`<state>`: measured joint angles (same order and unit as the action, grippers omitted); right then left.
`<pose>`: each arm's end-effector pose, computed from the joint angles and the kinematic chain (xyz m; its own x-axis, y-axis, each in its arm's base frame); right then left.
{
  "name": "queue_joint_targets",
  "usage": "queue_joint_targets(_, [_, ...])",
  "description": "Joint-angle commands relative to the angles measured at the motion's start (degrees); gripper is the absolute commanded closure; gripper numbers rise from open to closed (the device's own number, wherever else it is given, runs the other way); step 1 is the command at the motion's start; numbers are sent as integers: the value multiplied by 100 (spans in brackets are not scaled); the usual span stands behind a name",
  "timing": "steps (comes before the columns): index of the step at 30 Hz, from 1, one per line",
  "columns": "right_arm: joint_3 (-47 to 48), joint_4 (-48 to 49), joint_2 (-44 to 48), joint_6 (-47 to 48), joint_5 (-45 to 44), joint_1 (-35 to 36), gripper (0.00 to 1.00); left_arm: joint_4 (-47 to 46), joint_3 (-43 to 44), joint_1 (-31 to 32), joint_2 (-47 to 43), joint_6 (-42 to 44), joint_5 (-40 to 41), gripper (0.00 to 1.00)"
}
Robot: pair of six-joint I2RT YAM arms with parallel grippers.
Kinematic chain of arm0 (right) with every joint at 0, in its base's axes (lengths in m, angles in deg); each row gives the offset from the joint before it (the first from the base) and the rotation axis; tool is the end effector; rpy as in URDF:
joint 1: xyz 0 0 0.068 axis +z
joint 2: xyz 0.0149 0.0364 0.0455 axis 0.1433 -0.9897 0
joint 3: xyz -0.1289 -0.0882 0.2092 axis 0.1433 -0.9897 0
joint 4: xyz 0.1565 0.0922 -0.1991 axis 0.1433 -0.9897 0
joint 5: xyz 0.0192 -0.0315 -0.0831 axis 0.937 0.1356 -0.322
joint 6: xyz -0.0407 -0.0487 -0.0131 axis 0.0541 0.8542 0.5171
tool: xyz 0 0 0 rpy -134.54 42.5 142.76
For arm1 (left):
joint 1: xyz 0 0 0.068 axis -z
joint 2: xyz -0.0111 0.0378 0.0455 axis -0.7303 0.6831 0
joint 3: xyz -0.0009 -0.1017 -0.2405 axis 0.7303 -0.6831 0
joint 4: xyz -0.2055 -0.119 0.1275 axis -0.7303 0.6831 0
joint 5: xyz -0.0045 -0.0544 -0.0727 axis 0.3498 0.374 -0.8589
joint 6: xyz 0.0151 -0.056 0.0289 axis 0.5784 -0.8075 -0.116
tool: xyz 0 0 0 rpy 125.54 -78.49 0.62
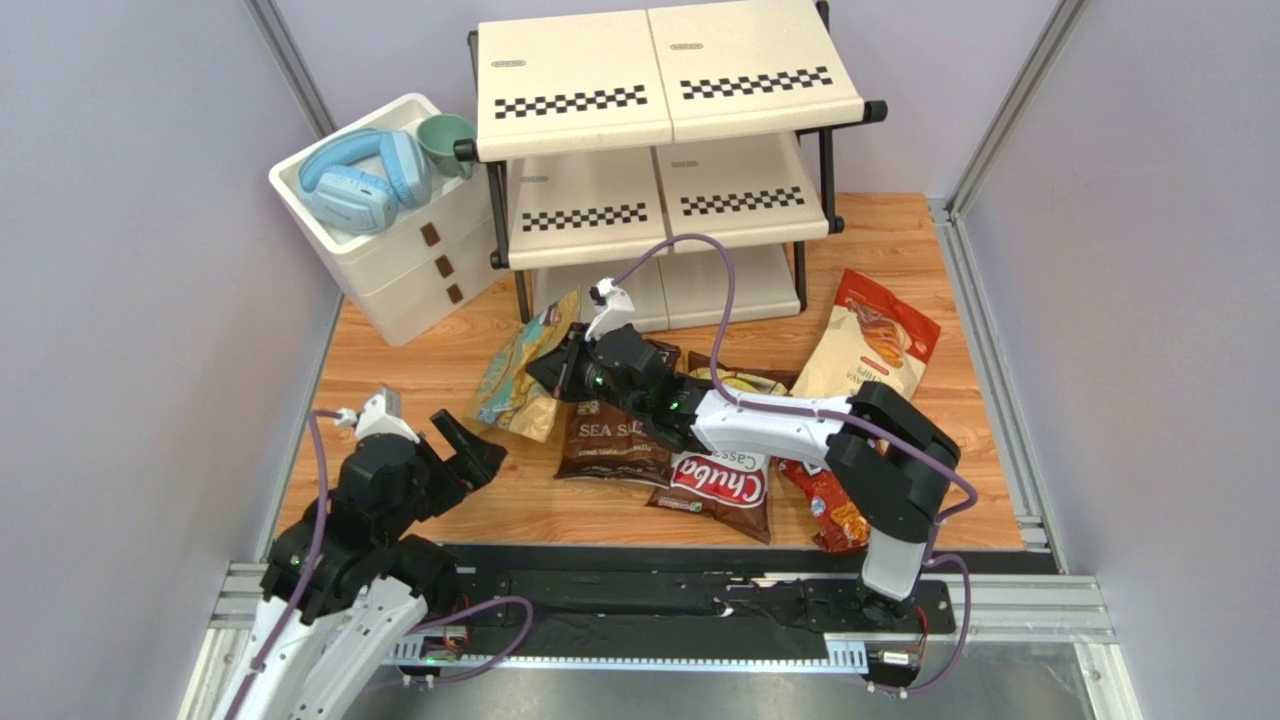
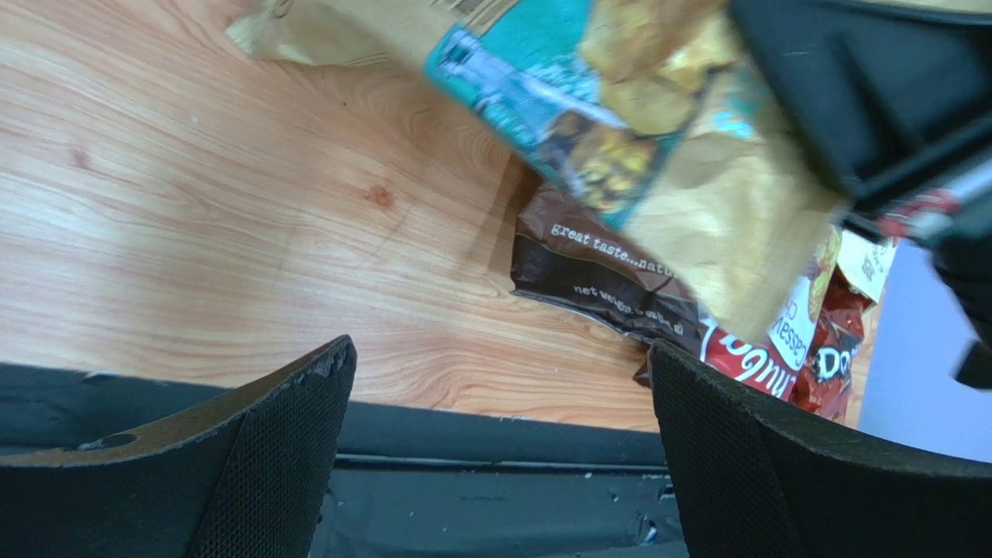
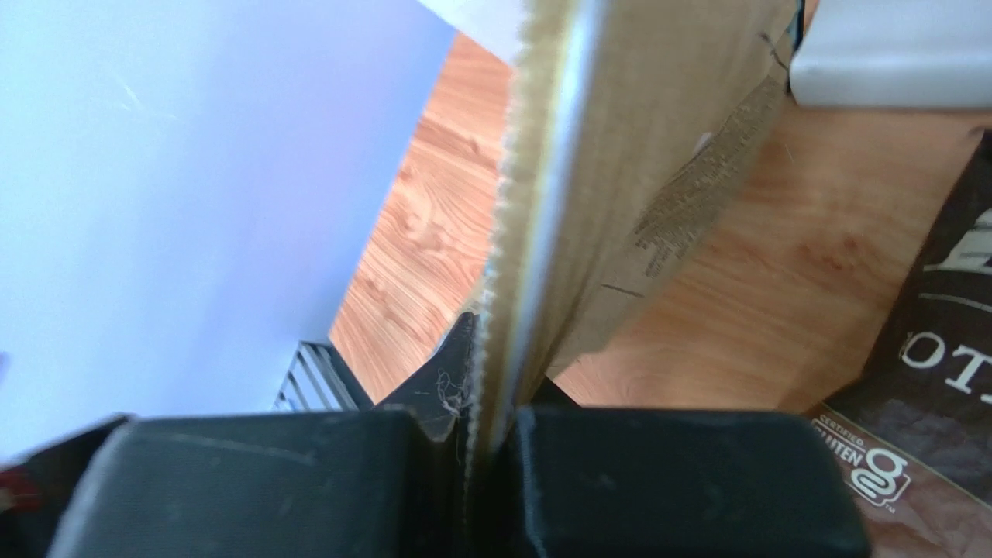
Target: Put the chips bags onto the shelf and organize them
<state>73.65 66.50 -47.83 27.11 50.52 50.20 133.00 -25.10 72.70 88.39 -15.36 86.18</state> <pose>0.2341 0.3703 0.2166 -0.6806 0.2832 -0.6757 -0.4297 0.5926 0.6813 0.0807 -0.0299 0.2670 -0.5568 -0.6279 -0.5438 -0.2508 0.7512 -0.6105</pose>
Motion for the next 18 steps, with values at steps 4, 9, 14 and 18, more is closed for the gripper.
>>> queue_joint_targets(4, [-725,1051,355,-114,-602,1,100,-1290,-891,6,22,-625,-330,2])
queue_joint_targets(9, [-1068,946,354,-289,-532,19,100,-2003,-1410,6,31,-836,-488,5])
queue_joint_targets(14, [-1516,1199,469,-413,-575,106,100,-2549,-1884,6,66,-1056,-550,9])
queue_joint_targets(18, [-1675,1280,478,-430,-585,229,100,-2847,-2087,6,365,-1074,-471,10])
